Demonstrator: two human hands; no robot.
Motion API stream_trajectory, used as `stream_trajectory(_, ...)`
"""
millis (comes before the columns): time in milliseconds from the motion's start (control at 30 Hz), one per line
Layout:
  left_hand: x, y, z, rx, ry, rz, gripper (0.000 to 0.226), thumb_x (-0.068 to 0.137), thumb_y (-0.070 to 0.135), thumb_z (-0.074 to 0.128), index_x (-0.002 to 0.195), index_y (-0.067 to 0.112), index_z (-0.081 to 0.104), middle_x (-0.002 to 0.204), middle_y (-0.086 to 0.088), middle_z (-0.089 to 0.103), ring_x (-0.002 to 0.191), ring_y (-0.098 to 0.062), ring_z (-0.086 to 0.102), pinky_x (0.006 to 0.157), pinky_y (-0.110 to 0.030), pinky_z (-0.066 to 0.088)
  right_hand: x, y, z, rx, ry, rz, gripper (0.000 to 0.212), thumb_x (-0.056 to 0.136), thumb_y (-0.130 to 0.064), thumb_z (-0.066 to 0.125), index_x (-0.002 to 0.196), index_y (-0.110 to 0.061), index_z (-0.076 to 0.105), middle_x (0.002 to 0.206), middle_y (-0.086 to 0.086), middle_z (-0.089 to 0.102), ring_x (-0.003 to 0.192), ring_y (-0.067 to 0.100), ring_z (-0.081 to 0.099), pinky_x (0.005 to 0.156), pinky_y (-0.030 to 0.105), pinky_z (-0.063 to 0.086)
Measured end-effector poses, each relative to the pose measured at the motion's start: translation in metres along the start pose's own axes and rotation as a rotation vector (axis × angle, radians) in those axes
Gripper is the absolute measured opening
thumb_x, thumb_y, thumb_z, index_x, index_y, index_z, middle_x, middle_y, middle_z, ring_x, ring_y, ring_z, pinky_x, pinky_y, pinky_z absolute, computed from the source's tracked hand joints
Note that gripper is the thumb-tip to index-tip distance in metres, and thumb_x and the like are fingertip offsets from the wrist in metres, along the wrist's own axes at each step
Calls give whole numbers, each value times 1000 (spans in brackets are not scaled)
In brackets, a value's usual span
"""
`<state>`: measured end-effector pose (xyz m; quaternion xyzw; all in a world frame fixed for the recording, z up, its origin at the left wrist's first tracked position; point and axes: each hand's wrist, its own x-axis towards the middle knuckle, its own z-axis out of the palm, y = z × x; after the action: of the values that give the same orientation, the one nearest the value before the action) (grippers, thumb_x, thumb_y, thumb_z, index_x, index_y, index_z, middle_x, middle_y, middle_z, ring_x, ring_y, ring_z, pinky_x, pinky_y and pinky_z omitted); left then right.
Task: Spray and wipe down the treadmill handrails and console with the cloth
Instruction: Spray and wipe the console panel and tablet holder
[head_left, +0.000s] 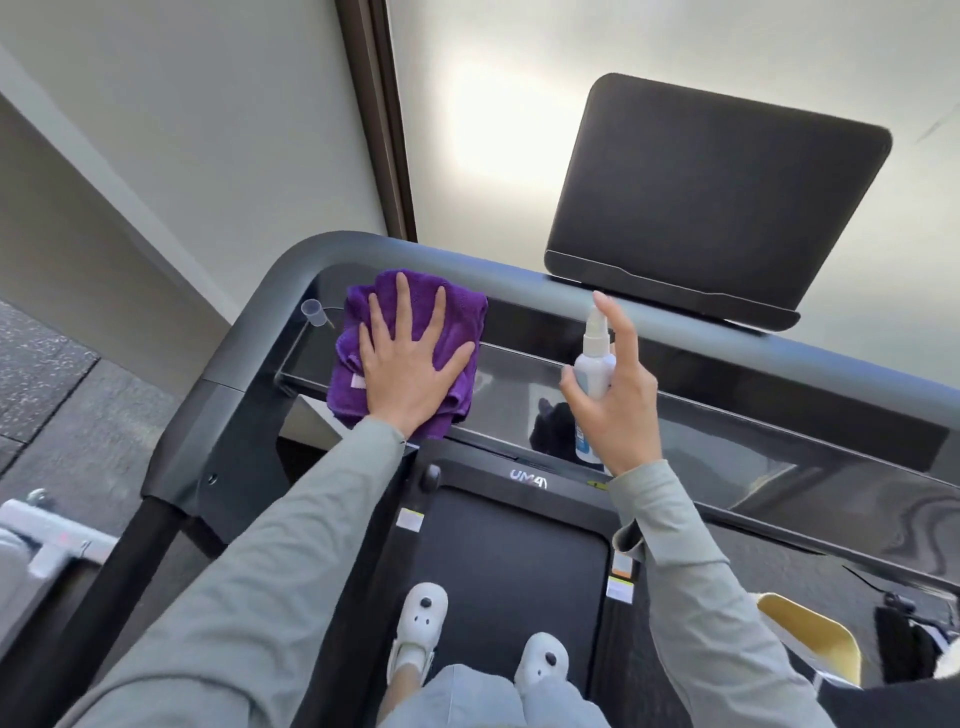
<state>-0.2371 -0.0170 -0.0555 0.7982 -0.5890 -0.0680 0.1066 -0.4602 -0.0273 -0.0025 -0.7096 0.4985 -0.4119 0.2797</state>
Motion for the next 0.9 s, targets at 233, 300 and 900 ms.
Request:
stream_trajectory(233, -22, 77, 17, 6, -7, 208, 70, 94, 65, 28, 155, 37, 7, 163, -8, -13, 146, -43, -13, 119, -56, 7, -8, 5, -17, -2, 26, -17, 72, 84, 1, 67, 144, -27, 39, 73, -2, 59, 60, 16, 49, 68, 12, 46)
stream_trajectory(300, -23, 70, 16, 3, -9, 232, 69, 94, 65, 32, 155, 38, 10, 163, -6, -11, 147, -41, -11, 119, -56, 6, -6, 4, -18, -6, 40, -24, 73, 84, 1, 66, 143, -29, 37, 70, -1, 58, 60, 21, 49, 67, 15, 46)
stream_trajectory(900, -9, 12, 0, -51, -36, 437, 62, 92, 65, 35, 150, 43, 26, 164, 2, 1, 150, -32, -2, 119, -54, 14, -15, 3, -27, 32, 24, 19, 72, 82, 4, 66, 144, -20, 40, 70, -1, 54, 55, 28, 43, 59, 29, 47)
